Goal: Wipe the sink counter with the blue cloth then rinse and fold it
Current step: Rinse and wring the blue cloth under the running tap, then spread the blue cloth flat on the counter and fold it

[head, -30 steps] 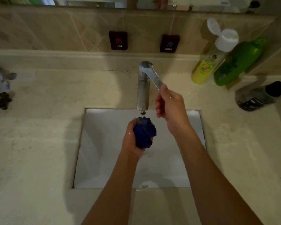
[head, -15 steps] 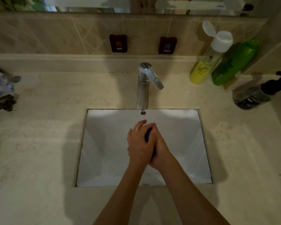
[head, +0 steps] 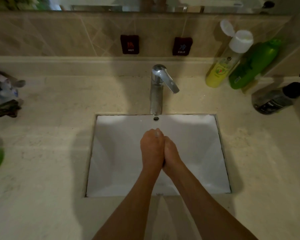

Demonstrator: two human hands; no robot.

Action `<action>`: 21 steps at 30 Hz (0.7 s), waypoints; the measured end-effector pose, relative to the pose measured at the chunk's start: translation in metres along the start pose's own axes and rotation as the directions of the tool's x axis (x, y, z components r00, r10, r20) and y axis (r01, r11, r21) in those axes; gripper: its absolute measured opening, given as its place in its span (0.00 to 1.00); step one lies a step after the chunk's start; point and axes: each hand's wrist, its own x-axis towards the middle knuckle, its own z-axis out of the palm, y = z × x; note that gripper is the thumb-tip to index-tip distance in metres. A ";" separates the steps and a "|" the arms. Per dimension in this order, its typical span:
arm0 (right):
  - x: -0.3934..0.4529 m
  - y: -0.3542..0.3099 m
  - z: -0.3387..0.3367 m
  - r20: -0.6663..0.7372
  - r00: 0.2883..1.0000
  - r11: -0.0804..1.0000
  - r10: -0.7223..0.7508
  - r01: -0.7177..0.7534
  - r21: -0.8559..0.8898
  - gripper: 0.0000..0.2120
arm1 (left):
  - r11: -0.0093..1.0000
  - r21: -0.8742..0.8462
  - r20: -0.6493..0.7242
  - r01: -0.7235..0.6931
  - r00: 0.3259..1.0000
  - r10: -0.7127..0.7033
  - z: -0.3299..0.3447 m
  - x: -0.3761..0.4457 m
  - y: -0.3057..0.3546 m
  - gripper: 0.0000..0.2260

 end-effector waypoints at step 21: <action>-0.043 0.002 0.000 0.092 0.985 0.847 -0.143 0.170 -0.504 0.18 | 0.837 -0.411 0.090 0.362 0.929 -0.358 -0.041 -0.018 -0.012 0.13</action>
